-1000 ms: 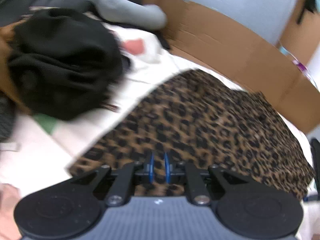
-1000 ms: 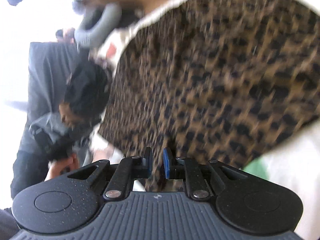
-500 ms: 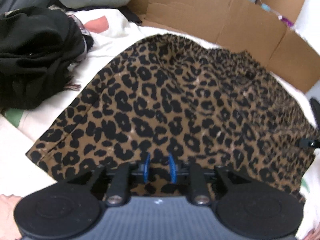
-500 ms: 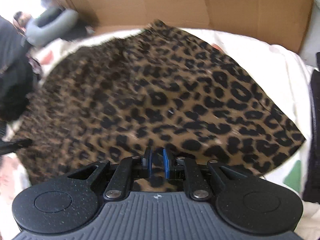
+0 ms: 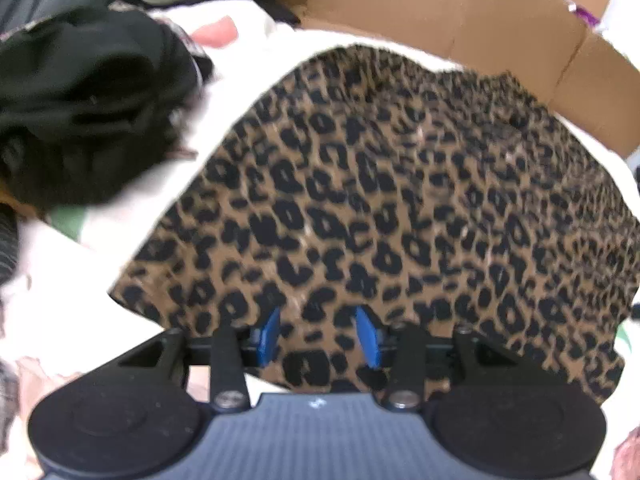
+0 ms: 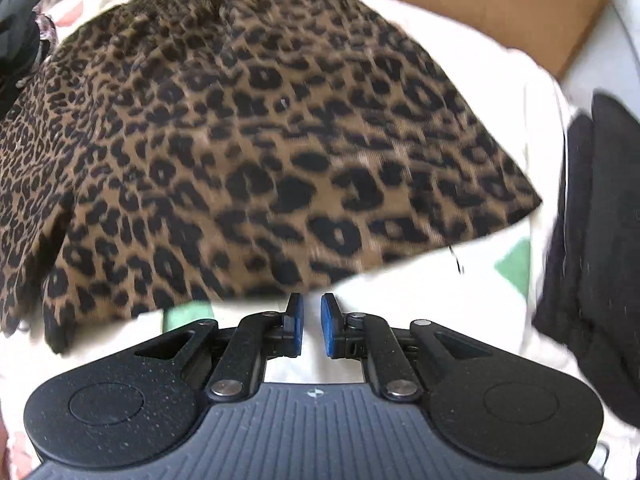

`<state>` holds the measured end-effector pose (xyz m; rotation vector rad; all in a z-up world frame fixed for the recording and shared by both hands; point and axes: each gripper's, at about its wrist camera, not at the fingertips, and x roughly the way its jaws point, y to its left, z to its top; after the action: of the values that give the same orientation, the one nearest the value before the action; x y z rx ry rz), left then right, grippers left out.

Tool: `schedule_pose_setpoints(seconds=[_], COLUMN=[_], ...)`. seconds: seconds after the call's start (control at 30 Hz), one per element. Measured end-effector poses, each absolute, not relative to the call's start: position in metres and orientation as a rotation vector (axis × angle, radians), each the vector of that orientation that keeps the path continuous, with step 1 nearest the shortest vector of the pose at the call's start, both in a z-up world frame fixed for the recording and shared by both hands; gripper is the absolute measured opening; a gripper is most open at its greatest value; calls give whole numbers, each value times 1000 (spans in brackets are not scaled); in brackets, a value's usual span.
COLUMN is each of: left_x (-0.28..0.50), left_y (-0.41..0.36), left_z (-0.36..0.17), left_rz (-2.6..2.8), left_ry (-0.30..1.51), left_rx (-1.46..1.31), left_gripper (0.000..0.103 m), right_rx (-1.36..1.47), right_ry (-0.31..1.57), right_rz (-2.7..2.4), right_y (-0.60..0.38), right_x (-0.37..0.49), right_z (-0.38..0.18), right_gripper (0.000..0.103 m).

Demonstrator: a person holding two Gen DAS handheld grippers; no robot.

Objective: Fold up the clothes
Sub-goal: 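Release the skirt edge with the right tool and lift both tools away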

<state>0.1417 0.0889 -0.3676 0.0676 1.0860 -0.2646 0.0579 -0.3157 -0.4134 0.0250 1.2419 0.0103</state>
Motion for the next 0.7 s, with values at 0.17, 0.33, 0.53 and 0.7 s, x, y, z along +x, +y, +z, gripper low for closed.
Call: schedule_pose_setpoints(seconds=[0.17,0.33,0.53,0.7], left_x=[155,173,194,208], left_y=[93,96,94,88], left_z=[-328,-284,-231,-191], left_rz=[-276,-323,-365,-370], left_ry=[1036,983,952,902], left_rx=[57,59,121,144], left_gripper=[52,59,62,63], right_rx=[4,37,52,70], right_ry=[1225,1187,1129,1040], right_rz=[11,-18,-28,-19], right_y=[-328,-335,-340,-349], right_x=[62,63,59,61], right_z=[-375,-314,-242,-201], right_gripper=[16,21,44,44])
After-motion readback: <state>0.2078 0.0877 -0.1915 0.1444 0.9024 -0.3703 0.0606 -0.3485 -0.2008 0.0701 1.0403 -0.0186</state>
